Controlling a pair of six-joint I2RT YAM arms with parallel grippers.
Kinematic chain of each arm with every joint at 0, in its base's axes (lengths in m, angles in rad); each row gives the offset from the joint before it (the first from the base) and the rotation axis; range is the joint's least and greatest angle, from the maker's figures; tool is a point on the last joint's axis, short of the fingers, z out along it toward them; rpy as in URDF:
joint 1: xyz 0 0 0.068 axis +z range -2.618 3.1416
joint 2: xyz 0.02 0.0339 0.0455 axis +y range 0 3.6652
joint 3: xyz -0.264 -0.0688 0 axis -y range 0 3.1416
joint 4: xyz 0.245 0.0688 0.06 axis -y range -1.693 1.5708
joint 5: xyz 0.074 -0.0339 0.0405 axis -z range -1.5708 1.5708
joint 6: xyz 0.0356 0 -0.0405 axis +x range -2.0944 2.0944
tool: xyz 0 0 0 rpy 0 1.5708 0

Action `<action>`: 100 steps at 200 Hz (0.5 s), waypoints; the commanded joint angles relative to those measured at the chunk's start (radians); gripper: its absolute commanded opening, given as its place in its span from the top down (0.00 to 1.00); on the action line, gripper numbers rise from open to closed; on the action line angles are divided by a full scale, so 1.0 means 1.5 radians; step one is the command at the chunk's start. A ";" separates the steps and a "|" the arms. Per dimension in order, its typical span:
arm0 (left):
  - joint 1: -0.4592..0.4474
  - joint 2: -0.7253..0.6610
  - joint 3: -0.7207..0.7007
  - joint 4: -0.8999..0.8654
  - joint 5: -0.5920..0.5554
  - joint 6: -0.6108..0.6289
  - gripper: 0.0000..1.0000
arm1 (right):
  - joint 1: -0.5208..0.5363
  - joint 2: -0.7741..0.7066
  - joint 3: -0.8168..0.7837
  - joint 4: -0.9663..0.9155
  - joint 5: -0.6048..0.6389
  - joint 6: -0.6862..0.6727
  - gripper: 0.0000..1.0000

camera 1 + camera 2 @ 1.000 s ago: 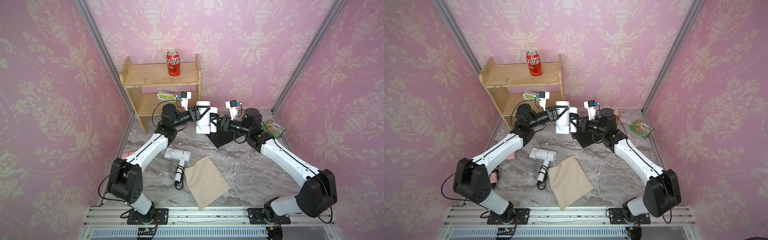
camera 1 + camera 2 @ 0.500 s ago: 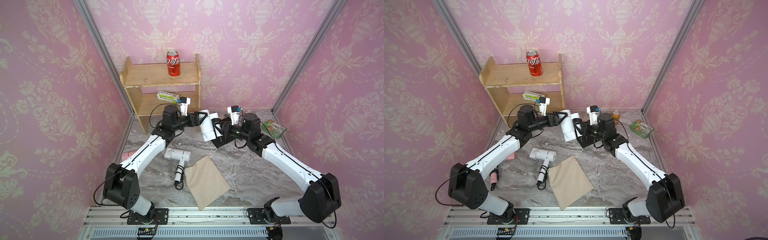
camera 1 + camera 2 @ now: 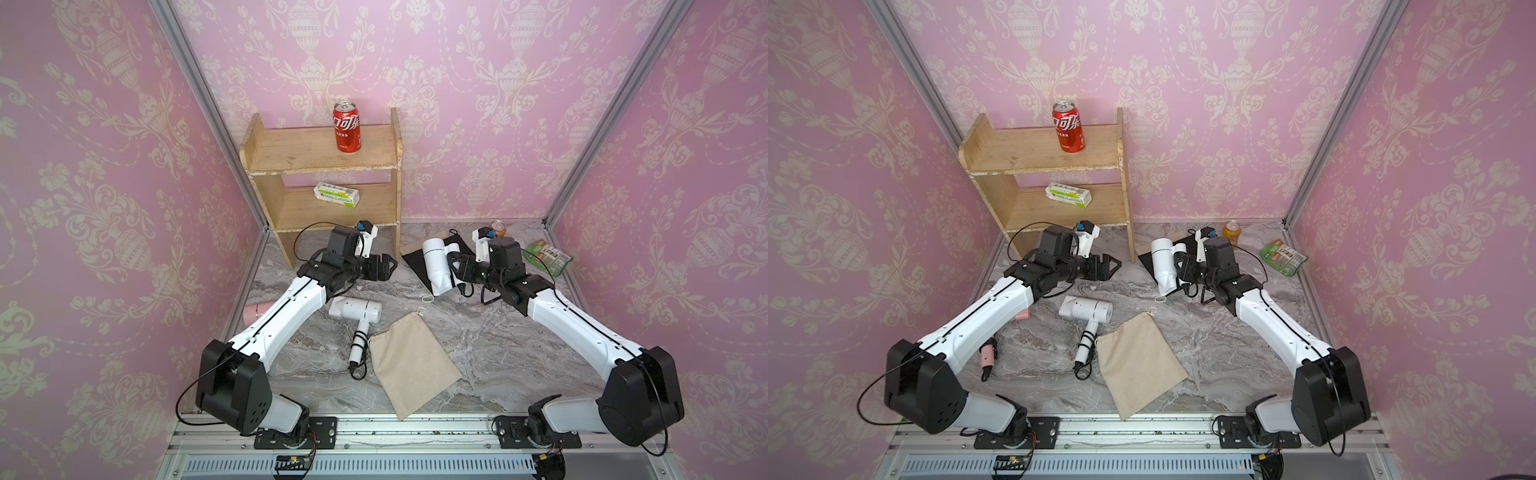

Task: Pack away hair dryers
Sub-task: Adjust the hair dryer, then pick up the drawstring bag from the center of the board.

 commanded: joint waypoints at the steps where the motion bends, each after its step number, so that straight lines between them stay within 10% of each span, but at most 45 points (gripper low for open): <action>1: -0.044 0.006 -0.016 -0.104 -0.036 0.084 0.17 | -0.021 -0.053 -0.012 -0.007 0.028 -0.009 0.75; 100: -0.171 0.091 -0.070 -0.150 -0.071 0.089 0.24 | -0.098 -0.138 -0.033 -0.081 0.025 0.006 0.75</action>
